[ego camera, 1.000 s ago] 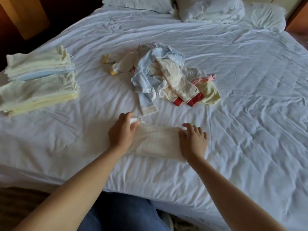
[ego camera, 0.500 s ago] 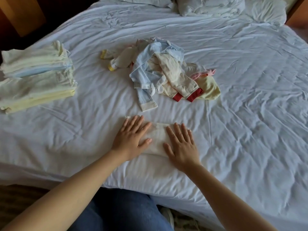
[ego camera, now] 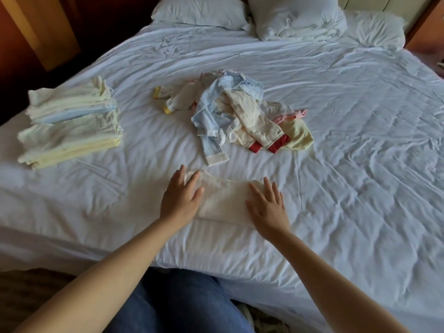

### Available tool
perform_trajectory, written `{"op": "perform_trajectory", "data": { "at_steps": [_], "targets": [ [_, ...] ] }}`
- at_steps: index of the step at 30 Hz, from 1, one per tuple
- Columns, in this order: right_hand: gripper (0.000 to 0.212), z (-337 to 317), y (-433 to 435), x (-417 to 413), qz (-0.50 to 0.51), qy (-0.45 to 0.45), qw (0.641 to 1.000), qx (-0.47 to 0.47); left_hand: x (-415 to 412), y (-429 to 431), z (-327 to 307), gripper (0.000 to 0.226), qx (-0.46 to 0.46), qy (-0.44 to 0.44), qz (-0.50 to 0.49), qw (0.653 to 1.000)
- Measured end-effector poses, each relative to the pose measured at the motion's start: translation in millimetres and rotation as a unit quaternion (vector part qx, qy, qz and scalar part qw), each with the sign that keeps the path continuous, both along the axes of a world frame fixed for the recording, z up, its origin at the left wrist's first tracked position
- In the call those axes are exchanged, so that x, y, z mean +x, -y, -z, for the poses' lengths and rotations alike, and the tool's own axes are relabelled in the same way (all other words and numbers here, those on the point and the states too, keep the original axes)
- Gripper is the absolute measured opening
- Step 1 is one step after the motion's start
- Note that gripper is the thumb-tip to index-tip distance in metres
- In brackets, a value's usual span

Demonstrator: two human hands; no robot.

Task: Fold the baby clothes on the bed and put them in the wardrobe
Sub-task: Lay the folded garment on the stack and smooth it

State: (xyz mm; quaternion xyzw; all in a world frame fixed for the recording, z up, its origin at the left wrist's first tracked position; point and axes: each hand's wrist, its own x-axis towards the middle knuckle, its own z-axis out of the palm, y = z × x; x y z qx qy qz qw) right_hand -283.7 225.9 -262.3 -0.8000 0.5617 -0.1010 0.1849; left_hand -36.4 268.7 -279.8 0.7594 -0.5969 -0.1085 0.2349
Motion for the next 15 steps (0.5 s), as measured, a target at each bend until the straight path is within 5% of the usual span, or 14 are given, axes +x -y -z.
{"op": "perform_trajectory", "data": {
  "at_steps": [5,10,15],
  "targets": [
    [0.051,-3.2,-10.6,-5.6,0.109,0.001,0.994,0.014,-0.5,-11.0,-1.4,0.05,0.061,0.08,-0.034,0.994],
    [0.047,-16.7,-9.8,3.2,0.078,-0.014,0.997,0.018,-1.2,-0.9,-9.0,0.046,0.098,-0.009,-0.04,0.994],
    [0.049,-32.7,0.6,9.0,0.09,0.108,0.984,0.105,-2.1,5.0,-15.9,0.046,0.058,-0.17,-0.055,0.982]
  ]
}}
